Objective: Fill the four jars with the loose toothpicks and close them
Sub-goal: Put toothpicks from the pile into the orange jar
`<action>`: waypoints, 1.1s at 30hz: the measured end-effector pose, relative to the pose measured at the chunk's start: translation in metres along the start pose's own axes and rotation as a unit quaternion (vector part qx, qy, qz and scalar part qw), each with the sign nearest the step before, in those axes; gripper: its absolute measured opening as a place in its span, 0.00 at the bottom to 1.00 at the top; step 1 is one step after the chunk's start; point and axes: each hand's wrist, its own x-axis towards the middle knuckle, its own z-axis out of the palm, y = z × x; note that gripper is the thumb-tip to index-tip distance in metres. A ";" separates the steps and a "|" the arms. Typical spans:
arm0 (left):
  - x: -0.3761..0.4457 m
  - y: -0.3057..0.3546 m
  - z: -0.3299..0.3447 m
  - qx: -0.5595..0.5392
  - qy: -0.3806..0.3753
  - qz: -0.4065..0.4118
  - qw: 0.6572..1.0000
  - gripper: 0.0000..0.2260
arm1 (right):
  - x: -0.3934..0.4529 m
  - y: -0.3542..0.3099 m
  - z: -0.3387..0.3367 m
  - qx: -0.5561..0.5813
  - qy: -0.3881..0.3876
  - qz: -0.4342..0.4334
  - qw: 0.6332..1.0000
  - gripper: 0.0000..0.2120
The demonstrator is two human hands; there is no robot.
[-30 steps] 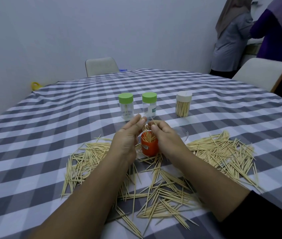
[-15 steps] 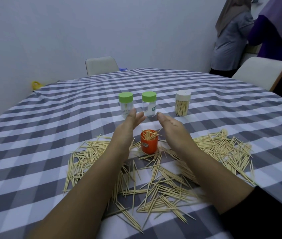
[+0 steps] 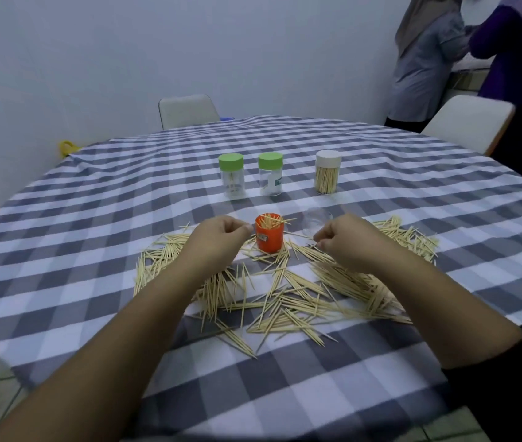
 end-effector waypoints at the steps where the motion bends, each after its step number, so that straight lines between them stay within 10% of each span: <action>1: -0.005 0.000 0.000 0.025 -0.003 0.005 1.000 0.10 | -0.003 0.002 0.000 -0.024 -0.013 0.005 1.000 0.11; 12: -0.049 0.020 0.016 0.319 -0.227 0.022 0.920 0.44 | -0.030 0.009 0.006 -0.252 -0.098 -0.014 0.963 0.12; 20: -0.046 0.025 0.025 0.468 -0.191 0.078 0.859 0.14 | -0.031 0.005 0.026 -0.298 -0.043 -0.042 0.953 0.14; 33: -0.051 0.011 0.041 0.530 -0.103 0.168 0.825 0.14 | -0.018 0.013 0.033 -0.345 0.049 -0.088 0.933 0.13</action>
